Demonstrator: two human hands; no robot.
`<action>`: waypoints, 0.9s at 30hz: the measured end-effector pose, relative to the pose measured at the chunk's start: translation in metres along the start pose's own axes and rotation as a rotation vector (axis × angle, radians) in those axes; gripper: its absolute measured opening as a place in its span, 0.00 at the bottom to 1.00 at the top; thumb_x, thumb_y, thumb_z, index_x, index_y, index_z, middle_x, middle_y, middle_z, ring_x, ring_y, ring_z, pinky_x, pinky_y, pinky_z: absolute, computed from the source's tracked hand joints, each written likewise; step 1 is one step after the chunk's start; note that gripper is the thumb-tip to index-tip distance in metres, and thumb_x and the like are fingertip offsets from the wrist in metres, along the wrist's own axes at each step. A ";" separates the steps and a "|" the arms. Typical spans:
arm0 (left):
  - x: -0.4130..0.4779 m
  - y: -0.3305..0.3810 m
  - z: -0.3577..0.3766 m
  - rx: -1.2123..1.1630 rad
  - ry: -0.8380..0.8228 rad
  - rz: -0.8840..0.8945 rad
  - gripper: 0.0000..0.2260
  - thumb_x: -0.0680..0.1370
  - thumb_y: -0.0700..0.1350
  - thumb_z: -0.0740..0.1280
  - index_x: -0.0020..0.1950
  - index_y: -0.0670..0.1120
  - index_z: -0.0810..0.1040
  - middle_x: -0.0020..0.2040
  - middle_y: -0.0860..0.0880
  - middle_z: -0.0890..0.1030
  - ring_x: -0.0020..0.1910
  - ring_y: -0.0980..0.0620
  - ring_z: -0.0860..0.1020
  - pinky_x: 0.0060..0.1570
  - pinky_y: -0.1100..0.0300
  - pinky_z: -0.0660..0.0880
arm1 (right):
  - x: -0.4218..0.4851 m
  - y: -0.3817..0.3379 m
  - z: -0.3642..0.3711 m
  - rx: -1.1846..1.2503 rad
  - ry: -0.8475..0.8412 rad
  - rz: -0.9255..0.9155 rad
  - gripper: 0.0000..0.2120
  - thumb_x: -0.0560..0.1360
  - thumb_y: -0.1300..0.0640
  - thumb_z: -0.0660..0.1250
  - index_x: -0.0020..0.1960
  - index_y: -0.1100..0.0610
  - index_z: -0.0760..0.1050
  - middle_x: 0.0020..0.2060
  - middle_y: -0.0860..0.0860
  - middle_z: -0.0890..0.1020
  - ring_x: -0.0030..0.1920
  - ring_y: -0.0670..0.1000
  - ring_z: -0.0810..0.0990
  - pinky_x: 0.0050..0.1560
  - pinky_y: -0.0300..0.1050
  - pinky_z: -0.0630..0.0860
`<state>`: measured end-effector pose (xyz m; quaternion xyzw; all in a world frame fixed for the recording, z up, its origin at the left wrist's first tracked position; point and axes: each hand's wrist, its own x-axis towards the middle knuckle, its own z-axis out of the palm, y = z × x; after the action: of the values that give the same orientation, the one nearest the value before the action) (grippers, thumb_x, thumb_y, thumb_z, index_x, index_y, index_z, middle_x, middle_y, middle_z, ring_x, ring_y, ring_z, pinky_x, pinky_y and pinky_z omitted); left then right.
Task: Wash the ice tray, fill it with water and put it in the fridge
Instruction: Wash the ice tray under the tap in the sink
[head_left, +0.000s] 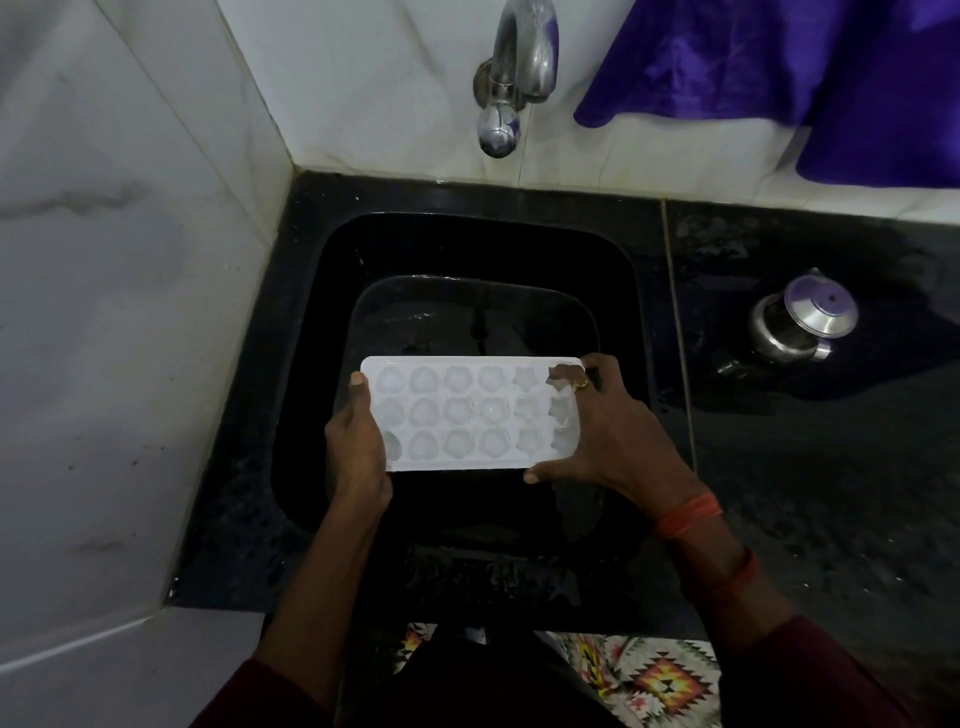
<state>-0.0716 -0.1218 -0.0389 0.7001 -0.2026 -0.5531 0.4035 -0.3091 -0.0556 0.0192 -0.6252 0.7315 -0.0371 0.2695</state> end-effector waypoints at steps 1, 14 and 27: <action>0.000 0.001 0.001 -0.007 0.000 0.002 0.18 0.81 0.61 0.62 0.47 0.50 0.83 0.46 0.48 0.86 0.46 0.44 0.85 0.50 0.44 0.83 | 0.000 0.000 0.000 -0.001 -0.004 0.001 0.59 0.51 0.29 0.81 0.75 0.47 0.62 0.72 0.47 0.56 0.50 0.58 0.82 0.54 0.58 0.82; 0.004 -0.002 0.003 0.002 0.023 -0.017 0.19 0.80 0.63 0.63 0.47 0.49 0.83 0.47 0.46 0.87 0.46 0.43 0.86 0.52 0.40 0.82 | 0.004 -0.001 -0.006 -0.026 -0.029 0.009 0.61 0.50 0.28 0.80 0.75 0.49 0.62 0.71 0.46 0.56 0.53 0.59 0.81 0.56 0.60 0.81; 0.004 -0.003 0.003 0.031 0.018 -0.011 0.21 0.78 0.66 0.63 0.45 0.50 0.84 0.45 0.47 0.87 0.45 0.43 0.86 0.52 0.39 0.82 | 0.006 0.000 -0.005 -0.052 -0.052 0.022 0.63 0.49 0.26 0.79 0.77 0.49 0.62 0.71 0.47 0.57 0.56 0.61 0.80 0.58 0.61 0.81</action>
<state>-0.0737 -0.1246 -0.0438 0.7123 -0.2037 -0.5457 0.3915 -0.3120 -0.0628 0.0208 -0.6247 0.7318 0.0009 0.2724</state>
